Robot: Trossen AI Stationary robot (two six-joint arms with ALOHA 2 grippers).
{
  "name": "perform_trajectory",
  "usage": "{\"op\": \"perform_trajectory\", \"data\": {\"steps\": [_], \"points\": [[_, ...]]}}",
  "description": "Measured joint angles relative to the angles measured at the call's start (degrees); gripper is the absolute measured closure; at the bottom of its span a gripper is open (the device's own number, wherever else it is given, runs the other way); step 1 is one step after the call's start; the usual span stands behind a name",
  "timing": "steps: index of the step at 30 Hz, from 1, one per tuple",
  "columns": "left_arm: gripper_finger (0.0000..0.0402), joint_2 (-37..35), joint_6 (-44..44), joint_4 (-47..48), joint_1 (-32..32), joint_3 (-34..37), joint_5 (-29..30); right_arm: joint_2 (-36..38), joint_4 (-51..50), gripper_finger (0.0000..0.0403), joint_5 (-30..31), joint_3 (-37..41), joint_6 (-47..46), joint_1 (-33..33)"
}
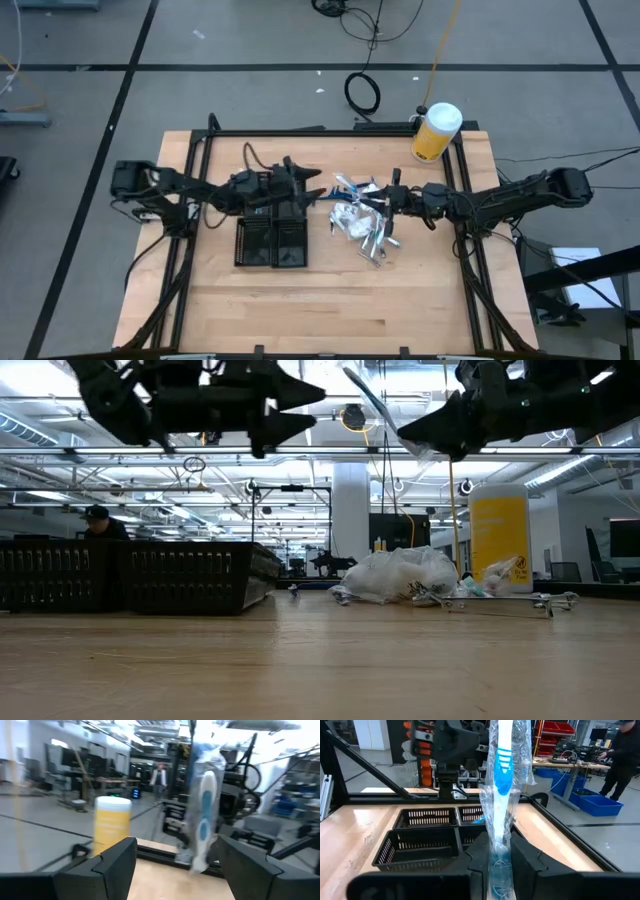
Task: Pick & Place Travel size toiletries
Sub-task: Put the blue toothbrush into the top left black bin
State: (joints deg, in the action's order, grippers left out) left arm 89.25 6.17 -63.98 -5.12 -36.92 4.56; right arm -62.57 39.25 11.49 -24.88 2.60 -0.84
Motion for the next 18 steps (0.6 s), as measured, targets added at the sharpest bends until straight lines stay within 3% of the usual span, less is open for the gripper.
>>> {"op": "perform_trajectory", "data": {"steps": [5,11,18], "points": [[0.0131,7.0,-1.1,0.0,0.6,-7.2,-6.2,-0.5,1.2,0.0363,-0.8,0.0,0.0,0.0],[0.0131,12.6,-4.3,0.9,1.2,-14.5,-6.3,-0.5,2.1,0.0364,-2.8,0.0,-0.2,0.0],[0.0131,14.3,-4.5,4.4,1.2,-18.0,-6.3,-0.5,2.0,0.0363,-2.8,0.0,-0.3,0.0]]}}
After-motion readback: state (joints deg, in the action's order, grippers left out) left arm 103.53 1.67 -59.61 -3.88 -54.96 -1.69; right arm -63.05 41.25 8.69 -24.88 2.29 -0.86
